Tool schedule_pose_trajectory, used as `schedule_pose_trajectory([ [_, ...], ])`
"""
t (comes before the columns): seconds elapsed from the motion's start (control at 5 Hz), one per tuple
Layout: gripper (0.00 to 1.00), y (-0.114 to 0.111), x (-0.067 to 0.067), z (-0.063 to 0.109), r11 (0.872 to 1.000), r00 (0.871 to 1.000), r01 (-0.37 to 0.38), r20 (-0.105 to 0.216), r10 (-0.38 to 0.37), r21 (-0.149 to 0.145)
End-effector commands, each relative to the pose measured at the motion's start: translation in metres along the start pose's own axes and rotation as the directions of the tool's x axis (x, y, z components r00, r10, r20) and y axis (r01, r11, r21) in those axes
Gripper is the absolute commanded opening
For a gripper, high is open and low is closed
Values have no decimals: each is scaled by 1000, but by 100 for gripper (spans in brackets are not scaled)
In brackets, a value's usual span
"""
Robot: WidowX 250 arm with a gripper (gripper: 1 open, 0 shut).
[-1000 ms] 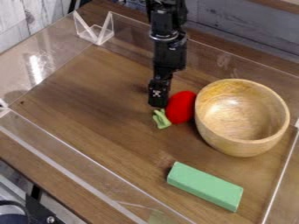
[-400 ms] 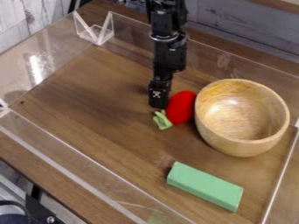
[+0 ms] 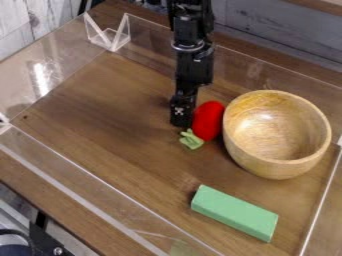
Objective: Move the red object to the right side of the table
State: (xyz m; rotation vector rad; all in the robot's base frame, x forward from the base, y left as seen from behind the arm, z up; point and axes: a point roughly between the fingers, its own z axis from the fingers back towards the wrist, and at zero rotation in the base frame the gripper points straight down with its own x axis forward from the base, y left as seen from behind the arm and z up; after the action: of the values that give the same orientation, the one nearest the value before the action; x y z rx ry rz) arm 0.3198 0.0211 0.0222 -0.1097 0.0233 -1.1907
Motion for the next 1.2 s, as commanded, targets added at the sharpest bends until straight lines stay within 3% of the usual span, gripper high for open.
schedule_pose_trajectory([
  [0.0, 100, 4, 3, 9, 999, 1000, 6, 15, -7, 32],
  [0.4, 100, 4, 3, 6, 1000, 1000, 4, 15, -4, 16],
  [1.0, 100, 6, 14, 5, 999, 998, 39, 38, -41, 37],
])
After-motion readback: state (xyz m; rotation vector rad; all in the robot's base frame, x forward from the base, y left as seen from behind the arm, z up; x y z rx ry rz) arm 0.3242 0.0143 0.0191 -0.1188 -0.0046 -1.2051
